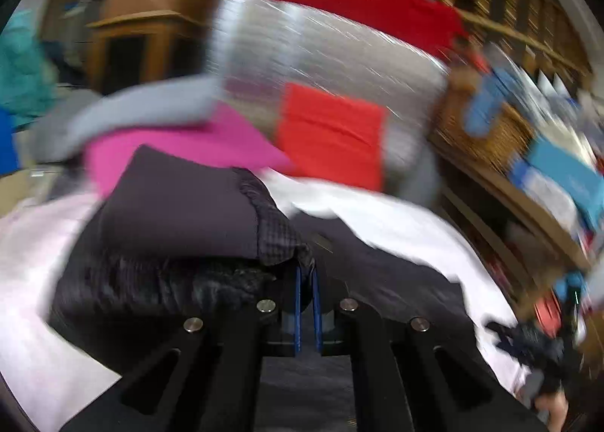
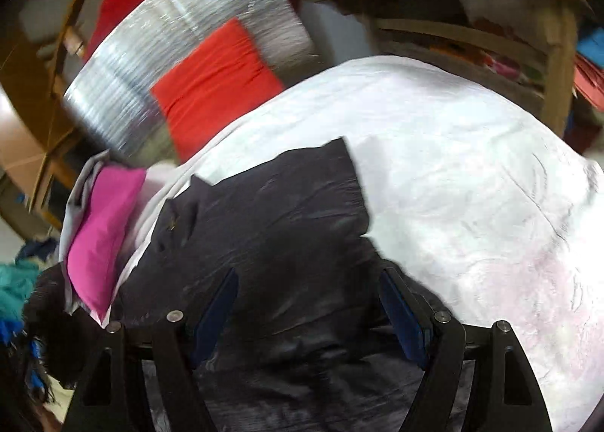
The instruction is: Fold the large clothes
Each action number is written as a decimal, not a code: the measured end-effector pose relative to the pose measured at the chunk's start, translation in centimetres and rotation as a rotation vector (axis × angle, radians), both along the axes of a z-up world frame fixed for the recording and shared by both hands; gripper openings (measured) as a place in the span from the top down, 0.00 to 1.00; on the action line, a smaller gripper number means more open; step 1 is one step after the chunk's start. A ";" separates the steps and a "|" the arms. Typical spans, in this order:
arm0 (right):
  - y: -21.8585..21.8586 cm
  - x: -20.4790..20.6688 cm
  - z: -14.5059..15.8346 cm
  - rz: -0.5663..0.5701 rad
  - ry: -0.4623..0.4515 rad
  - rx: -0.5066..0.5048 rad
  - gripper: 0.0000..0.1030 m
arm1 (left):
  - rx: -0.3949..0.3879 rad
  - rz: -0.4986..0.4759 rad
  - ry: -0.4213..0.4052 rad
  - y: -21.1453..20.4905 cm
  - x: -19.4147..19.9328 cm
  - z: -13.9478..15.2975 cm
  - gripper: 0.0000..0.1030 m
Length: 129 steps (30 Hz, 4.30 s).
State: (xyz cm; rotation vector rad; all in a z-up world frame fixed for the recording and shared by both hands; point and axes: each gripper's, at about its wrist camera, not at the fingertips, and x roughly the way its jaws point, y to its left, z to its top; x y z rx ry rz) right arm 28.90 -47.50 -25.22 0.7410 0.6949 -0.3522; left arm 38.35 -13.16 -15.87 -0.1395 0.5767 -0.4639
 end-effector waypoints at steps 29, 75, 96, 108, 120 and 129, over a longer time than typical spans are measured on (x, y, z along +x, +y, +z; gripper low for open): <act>-1.0 1.6 -3.6 0.151 -0.060 0.385 0.21 | 0.148 0.119 0.189 11.0 4.8 -4.2 0.29; -3.3 4.7 -6.4 0.129 0.111 0.088 0.30 | 0.104 0.169 0.464 15.4 6.9 -9.8 0.30; -0.6 3.7 -3.6 0.175 0.061 -0.047 0.68 | -0.170 0.105 0.503 13.6 7.8 -11.2 0.72; -1.9 3.7 -4.6 0.130 0.104 0.085 0.57 | -0.029 0.152 0.512 12.2 8.4 -11.0 0.64; 0.4 -2.5 -1.6 0.180 -0.143 0.352 0.27 | -0.047 0.080 0.388 10.8 0.5 -5.5 0.36; 3.4 -0.1 -6.7 0.142 -0.039 0.466 0.27 | -0.233 0.077 0.686 9.9 1.8 -11.7 0.36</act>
